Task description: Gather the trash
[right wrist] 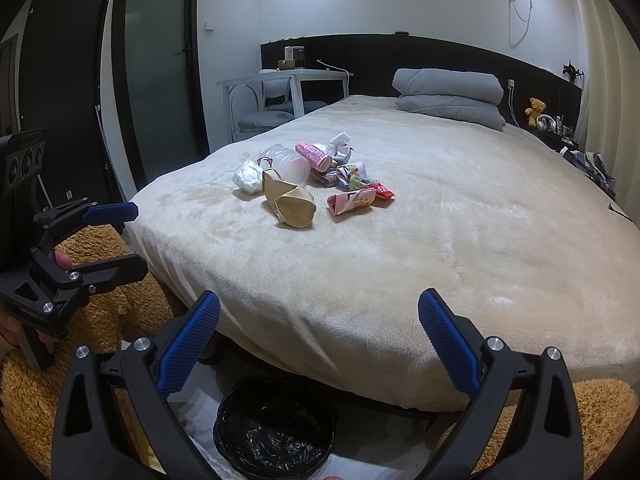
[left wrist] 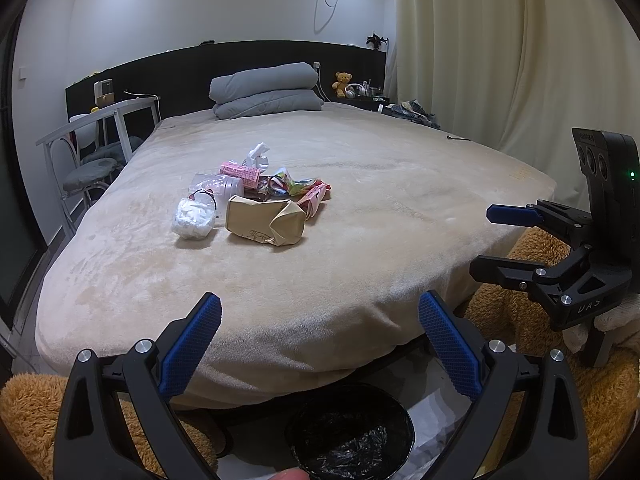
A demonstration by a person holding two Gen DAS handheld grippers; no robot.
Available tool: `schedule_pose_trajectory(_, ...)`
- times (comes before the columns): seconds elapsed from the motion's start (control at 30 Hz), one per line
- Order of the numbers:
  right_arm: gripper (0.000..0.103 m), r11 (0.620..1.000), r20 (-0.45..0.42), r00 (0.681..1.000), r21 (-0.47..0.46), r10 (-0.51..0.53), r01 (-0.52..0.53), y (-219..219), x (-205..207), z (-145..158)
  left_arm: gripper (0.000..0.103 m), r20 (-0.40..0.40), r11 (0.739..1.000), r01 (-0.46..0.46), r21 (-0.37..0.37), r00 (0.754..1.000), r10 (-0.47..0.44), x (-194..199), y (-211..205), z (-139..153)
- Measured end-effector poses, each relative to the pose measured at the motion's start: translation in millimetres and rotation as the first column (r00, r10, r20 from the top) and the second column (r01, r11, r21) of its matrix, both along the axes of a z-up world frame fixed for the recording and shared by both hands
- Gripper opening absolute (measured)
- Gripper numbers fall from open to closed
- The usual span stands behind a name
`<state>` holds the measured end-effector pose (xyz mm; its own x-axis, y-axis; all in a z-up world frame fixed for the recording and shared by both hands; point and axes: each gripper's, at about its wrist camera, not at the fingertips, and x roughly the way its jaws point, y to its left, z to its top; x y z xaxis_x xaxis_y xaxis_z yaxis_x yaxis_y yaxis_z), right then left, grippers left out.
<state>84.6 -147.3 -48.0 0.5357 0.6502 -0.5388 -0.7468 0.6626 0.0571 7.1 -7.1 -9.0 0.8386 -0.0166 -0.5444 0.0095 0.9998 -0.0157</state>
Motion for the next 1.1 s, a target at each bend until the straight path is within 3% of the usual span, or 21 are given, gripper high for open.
schedule_pose_trajectory(0.37, 0.098, 1.000, -0.002, 1.000, 0.008, -0.004, 0.004, -2.3, -0.1, 0.2, 0.097, 0.020, 1.000, -0.014, -0.006, 1.000, 0.014, -4.9, 4.5, 3.6)
schedule_pose_trajectory(0.53, 0.098, 1.000, -0.018, 1.000, 0.015, 0.006, -0.006, -6.0, 8.5, 4.0, 0.097, 0.003, 0.993, -0.063, -0.098, 0.998, 0.064, -2.2, 27.6, 6.1)
schedule_pose_trajectory(0.67, 0.098, 1.000, -0.046, 0.999, 0.020, 0.011, -0.010, -2.9, 23.4, 7.2, 0.097, -0.025, 0.985, -0.141, -0.101, 0.990, 0.139, 5.4, 41.2, 7.6)
schedule_pose_trajectory(0.77, 0.098, 1.000, -0.071, 0.997, 0.002, -0.006, 0.006, 1.6, 39.4, 7.3, 0.097, -0.046, 0.981, -0.141, -0.134, 0.990, 0.135, 13.6, 50.0, 9.7)
schedule_pose_trajectory(0.93, 0.098, 1.000, -0.119, 0.993, 0.004, -0.005, 0.005, 10.9, 75.2, 7.0, 0.097, -0.058, 0.989, -0.131, -0.065, 0.990, 0.127, 36.3, 58.0, 19.8)
schedule_pose_trajectory(1.1, 0.098, 0.999, -0.111, 0.992, 0.012, 0.054, -0.053, 27.0, 109.2, 12.6, 0.097, -0.066, 0.995, -0.103, -0.002, 0.993, 0.103, 68.6, 75.5, 30.4)
